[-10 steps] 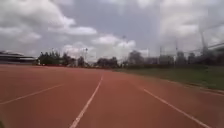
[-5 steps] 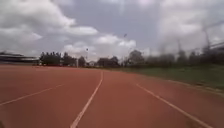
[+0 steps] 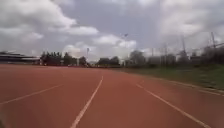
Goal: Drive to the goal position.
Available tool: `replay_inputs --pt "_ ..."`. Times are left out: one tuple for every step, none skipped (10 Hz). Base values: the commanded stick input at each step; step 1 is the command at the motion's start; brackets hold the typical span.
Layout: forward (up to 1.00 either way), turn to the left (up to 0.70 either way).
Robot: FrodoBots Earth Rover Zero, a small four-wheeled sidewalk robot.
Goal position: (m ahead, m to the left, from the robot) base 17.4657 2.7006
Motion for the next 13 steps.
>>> replay_inputs --pt "0.7 0.0" --pt "0.7 0.0" --pt "0.7 0.0" --pt "0.7 0.0" --pt "0.7 0.0" --pt "0.7 0.0" --pt "0.7 0.0" --pt "0.7 0.0" --pt "0.7 0.0" --pt "0.7 0.0" --pt "0.7 0.0" --pt "0.7 0.0" --pt "0.7 0.0"
